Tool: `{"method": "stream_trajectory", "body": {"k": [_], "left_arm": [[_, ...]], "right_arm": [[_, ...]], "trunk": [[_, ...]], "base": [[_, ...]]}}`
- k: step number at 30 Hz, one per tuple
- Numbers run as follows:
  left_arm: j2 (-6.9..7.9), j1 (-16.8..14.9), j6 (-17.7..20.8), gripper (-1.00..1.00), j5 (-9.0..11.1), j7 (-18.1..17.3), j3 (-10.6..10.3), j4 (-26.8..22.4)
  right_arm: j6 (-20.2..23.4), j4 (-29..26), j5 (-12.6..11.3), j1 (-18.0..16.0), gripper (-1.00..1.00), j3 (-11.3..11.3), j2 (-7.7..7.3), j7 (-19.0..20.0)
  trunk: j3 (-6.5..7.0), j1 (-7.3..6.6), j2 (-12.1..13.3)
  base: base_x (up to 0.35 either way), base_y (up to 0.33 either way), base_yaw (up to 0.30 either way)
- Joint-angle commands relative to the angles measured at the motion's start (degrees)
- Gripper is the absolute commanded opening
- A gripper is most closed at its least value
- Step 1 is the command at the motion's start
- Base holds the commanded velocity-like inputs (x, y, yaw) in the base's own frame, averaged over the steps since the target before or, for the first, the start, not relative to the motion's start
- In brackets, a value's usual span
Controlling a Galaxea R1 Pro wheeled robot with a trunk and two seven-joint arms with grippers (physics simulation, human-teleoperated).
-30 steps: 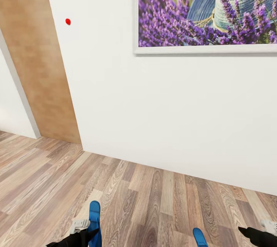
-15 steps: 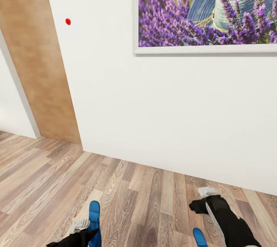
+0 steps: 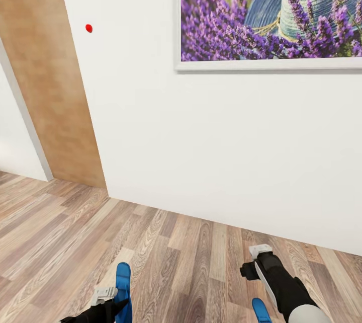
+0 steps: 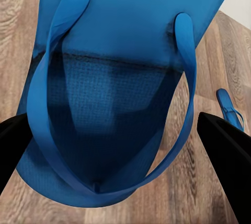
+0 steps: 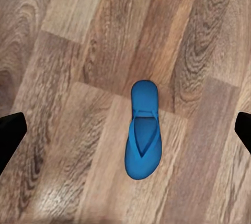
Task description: In the bedroom, move the book from the bed onto either nightstand, and place the two sandals side by side next to the bed.
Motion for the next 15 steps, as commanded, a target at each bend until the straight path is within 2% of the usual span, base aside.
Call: {"method": "stream_trajectory", "body": {"k": [1, 3, 4, 5, 7, 9, 15], "left_arm": [[-0.06, -0.1, 0.2, -1.0, -0.3, -0.4, 0.5, -0.1], [-0.08, -0.1, 0.2, -1.0, -0.3, -0.4, 0.5, -0.1], [-0.06, -0.1, 0.2, -1.0, -0.3, -0.4, 0.5, -0.1], [-0.06, -0.1, 0.2, -1.0, -0.3, -0.4, 0.5, -0.1], [-0.06, -0.1, 0.2, -1.0, -0.3, -0.4, 0.5, -0.1], [-0.06, -0.1, 0.2, -1.0, -0.3, -0.4, 0.5, -0.1], [-0.06, -0.1, 0.2, -1.0, -0.3, -0.4, 0.5, -0.1]], "right_arm": [[0.2, 0.0, 0.3, 0.0, 1.0, 0.0, -0.06, 0.1], [-2.8, 0.2, 0.2, 0.0, 1.0, 0.0, -0.26, 0.2], [-23.6, 5.0, 0.2, 0.0, 1.0, -0.2, -0.47, 0.2], [-25.9, 8.4, 0.2, 0.0, 1.0, -0.2, -0.49, 0.2], [-28.6, 14.4, 0.2, 0.0, 1.0, -0.3, -0.56, 0.2], [-29.7, 17.4, 0.2, 0.0, 1.0, -0.3, -0.59, 0.2], [-30.5, 19.1, 0.2, 0.0, 1.0, -0.2, -0.72, 0.2]], "trunk": [[-0.06, -0.01, 0.0], [-0.06, -0.01, 0.0], [-0.06, -0.01, 0.0], [-0.06, -0.01, 0.0], [-0.06, -0.01, 0.0], [-0.06, -0.01, 0.0], [-0.06, -0.01, 0.0]], "base": [[0.0, 0.0, 0.0], [0.0, 0.0, 0.0], [0.0, 0.0, 0.0], [0.0, 0.0, 0.0], [0.0, 0.0, 0.0], [0.0, 0.0, 0.0], [0.0, 0.0, 0.0]]}}
